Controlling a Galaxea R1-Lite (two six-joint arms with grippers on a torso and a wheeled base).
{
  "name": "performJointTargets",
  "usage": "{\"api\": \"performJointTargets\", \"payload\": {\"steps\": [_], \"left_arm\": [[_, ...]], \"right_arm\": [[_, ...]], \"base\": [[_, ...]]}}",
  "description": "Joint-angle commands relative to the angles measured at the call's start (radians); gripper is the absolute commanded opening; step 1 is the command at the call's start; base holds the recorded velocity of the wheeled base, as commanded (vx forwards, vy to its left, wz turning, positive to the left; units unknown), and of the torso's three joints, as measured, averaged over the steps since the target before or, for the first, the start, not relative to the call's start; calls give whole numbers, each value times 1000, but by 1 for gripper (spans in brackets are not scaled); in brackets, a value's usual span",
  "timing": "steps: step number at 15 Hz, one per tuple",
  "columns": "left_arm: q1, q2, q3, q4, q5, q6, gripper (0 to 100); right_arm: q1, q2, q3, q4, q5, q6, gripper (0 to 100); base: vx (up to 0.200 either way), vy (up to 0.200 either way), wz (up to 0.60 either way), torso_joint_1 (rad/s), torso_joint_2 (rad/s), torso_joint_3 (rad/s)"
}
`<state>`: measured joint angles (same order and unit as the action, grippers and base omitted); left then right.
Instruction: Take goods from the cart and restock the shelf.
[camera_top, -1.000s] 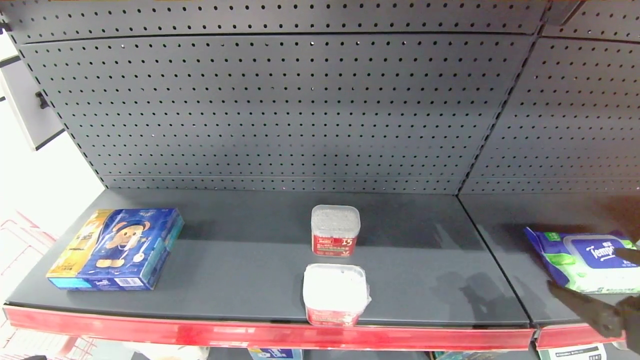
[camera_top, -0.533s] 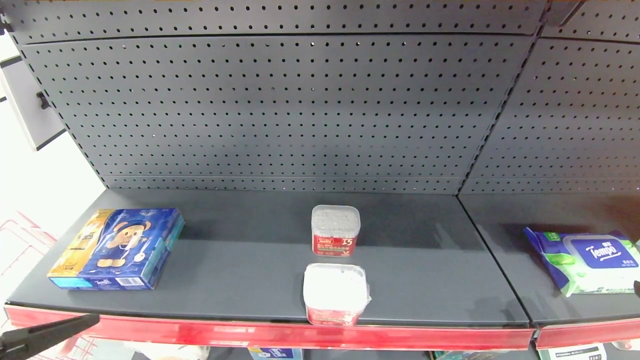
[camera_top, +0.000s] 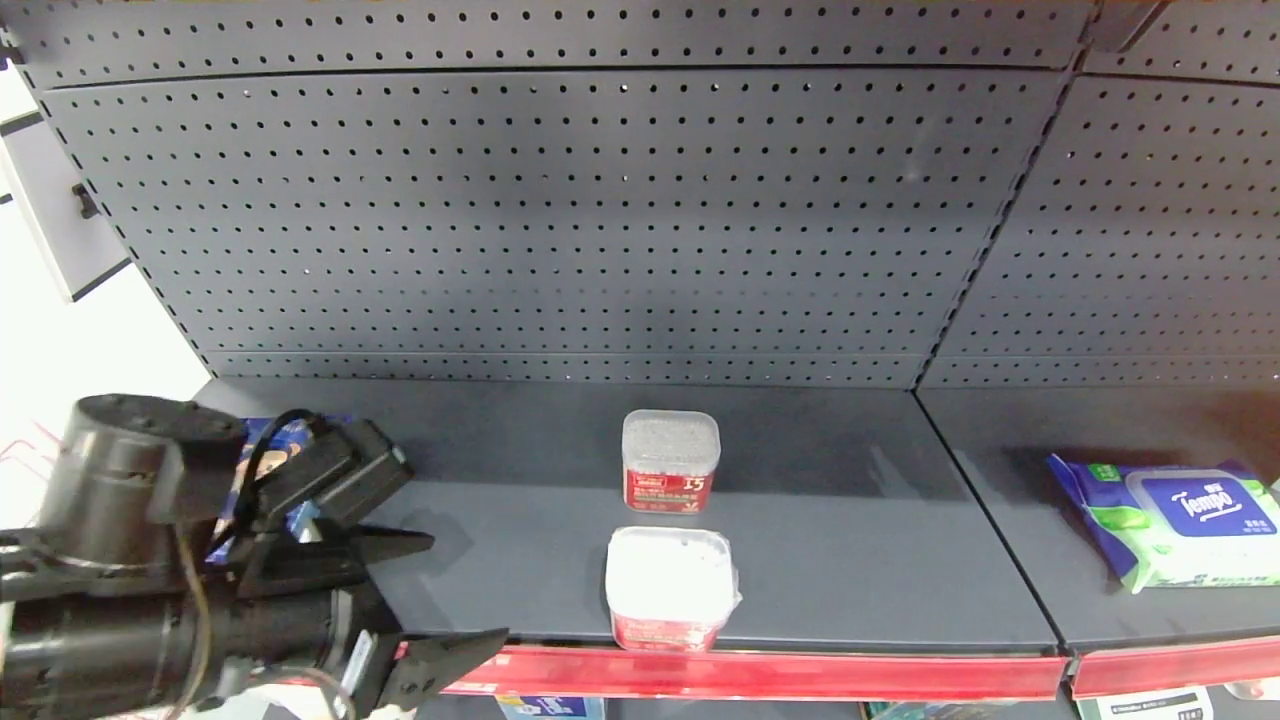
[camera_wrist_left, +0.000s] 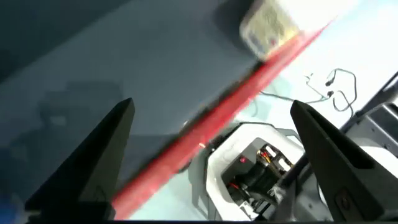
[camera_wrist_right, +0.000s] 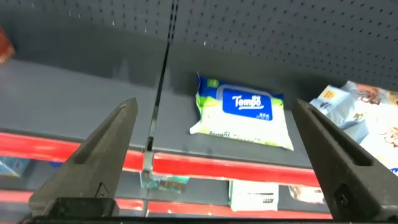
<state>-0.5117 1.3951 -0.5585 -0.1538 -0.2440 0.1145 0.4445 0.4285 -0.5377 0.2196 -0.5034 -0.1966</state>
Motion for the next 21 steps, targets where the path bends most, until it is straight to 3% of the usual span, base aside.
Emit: {"api": "performJointTargets", "payload": {"steps": [1,8,21], "left_arm": [[-25,200,-89,-15,2,7,100],[-60,289,-152,-15,0,11,100],[-64,352,-222,-15,3,13,100]], "right_arm": [[0,-8,-2,0,2,0,100],[-1,-8,-4,0,2,3,100],[-3,-7,-1,0,5,3,100]], "base": [[0,0,0,0,0,0],[0,0,0,0,0,0],[0,0,0,0,0,0]]}}
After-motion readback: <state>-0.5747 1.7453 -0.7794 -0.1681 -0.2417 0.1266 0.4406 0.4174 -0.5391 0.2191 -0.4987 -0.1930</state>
